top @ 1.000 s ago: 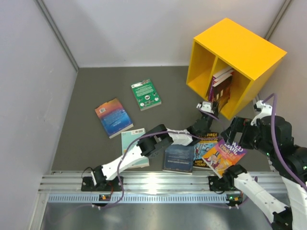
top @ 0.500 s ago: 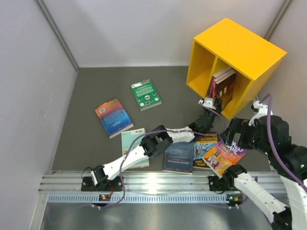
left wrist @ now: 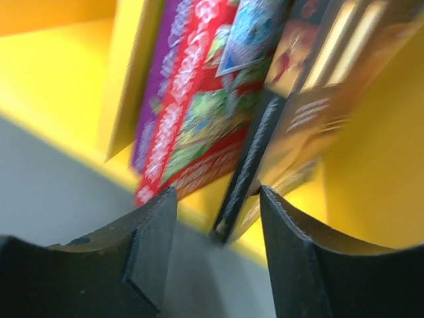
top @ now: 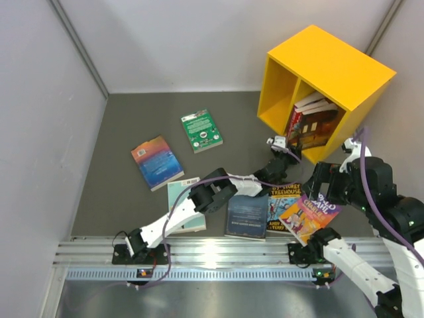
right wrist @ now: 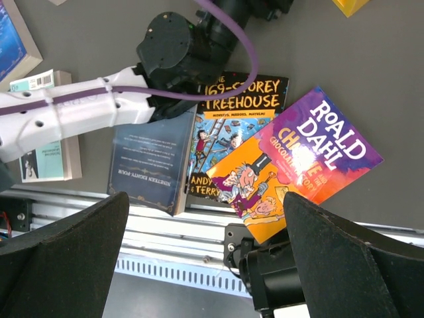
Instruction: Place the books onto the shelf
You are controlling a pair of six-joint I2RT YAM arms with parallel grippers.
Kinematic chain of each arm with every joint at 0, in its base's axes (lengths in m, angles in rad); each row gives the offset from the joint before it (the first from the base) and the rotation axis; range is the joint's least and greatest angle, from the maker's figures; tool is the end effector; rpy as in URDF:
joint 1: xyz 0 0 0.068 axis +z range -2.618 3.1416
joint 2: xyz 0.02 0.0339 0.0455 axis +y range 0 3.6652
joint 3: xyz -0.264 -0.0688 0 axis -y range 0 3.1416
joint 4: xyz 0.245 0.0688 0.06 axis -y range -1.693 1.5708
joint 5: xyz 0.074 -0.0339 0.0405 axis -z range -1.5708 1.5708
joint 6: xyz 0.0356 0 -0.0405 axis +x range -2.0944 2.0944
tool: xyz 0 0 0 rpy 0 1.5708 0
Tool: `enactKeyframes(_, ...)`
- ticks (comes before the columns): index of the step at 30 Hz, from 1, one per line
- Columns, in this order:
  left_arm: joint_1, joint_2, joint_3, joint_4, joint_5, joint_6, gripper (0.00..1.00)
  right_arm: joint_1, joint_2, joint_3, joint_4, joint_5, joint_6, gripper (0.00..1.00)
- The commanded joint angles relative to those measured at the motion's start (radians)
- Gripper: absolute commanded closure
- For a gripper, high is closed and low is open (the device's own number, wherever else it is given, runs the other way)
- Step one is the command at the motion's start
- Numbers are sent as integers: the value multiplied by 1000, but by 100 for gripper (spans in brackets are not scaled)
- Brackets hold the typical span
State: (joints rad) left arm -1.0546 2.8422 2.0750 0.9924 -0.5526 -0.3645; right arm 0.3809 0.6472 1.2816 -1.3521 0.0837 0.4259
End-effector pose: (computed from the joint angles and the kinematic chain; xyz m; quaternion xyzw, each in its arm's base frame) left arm 0.3084 -0.5056 0.0878 0.0020 0.6364 -0.3612 0.6816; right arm 0.0509 0.0172 0.3942 0.0378 0.9090 0.1272 0.3951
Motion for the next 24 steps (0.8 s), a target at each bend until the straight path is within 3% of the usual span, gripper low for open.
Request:
enactKeyframes(1, 1, -170, -128, 98, -24, -17, 41, -11, 8, -10, 60, 1, -10, 0)
enactKeyframes(11, -53, -551, -605, 172, -33, -30, 36, -11, 23, -39, 148, -10, 40, 0)
enactKeyframes(17, -53, -742, -829, 108, -93, -5, 40, -11, 17, -71, 195, -27, 79, 0)
enactKeyframes(20, -45, -777, -839, -10, -132, 2, 67, -11, 26, -93, 226, -32, 96, 0)
enactKeyframes(21, -42, -773, -808, -52, -144, 9, 89, -11, 32, -96, 232, -33, 106, 0)
enactKeyframes(22, -33, -765, -785, -85, -156, 9, 99, -11, 37, -100, 237, -35, 111, 0)
enactKeyframes(24, -15, -719, -713, -144, -170, 24, 100, -11, 46, -102, 240, -45, 131, 0)
